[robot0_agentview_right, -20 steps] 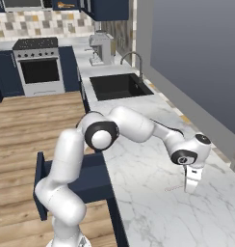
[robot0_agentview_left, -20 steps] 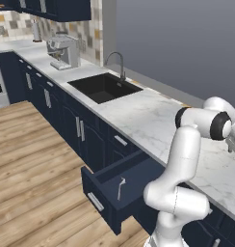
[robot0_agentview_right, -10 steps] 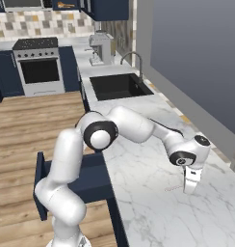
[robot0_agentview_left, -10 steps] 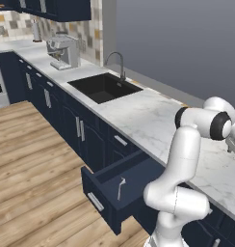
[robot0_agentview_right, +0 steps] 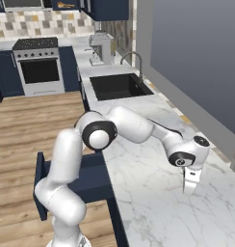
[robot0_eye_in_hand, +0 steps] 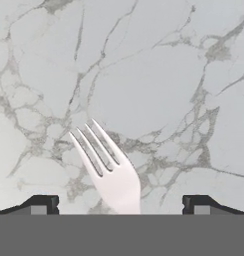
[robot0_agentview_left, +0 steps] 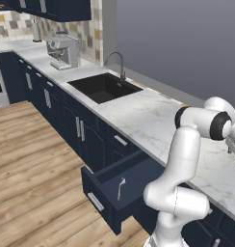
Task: Organize the utensils by type. Pick up the wooden spoons from the counter and place them in the open cabinet. Then pick up the metallic utensils from the counter and place them in the open drawer.
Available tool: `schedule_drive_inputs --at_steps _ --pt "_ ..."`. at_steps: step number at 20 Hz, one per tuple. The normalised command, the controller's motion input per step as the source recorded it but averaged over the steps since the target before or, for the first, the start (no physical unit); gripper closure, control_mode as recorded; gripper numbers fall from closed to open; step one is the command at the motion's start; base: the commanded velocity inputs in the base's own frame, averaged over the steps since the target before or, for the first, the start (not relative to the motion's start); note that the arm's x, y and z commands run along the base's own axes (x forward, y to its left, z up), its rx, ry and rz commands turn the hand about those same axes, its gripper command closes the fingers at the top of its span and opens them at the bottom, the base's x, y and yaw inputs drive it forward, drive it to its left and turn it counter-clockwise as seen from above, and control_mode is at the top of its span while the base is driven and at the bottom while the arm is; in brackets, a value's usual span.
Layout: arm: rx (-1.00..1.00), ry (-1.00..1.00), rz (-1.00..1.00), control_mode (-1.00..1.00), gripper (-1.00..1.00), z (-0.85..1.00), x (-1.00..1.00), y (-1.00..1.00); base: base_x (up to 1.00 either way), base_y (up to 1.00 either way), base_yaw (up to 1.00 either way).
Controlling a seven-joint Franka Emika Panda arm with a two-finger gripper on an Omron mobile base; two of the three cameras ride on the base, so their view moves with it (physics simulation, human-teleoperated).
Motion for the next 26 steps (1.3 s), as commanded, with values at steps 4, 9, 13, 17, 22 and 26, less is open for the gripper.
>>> schedule_drive_inputs --at_steps 4,9,13,17,22,26 --pt "0.00 0.00 0.00 -1.00 -1.00 -0.07 -0.20 0.13 0.00 0.00 0.00" --pt "-0.03 0.00 0.00 -1.00 -1.00 -0.04 -0.06 0.21 0.00 0.00 0.00" --pt "-0.03 -0.02 0.00 -1.00 -1.00 -0.09 0.00 0.21 0.00 0.00 0.00" --pt "-0.05 0.00 0.00 -1.00 -1.00 -0.20 0.00 0.06 0.00 0.00 0.00" --pt "-0.04 -0.01 0.00 -1.00 -1.00 -0.31 0.00 -0.02 0.00 0.00 0.00" --pt "0.00 -0.01 0.00 -1.00 -1.00 -0.30 0.00 -0.02 0.00 0.00 0.00"
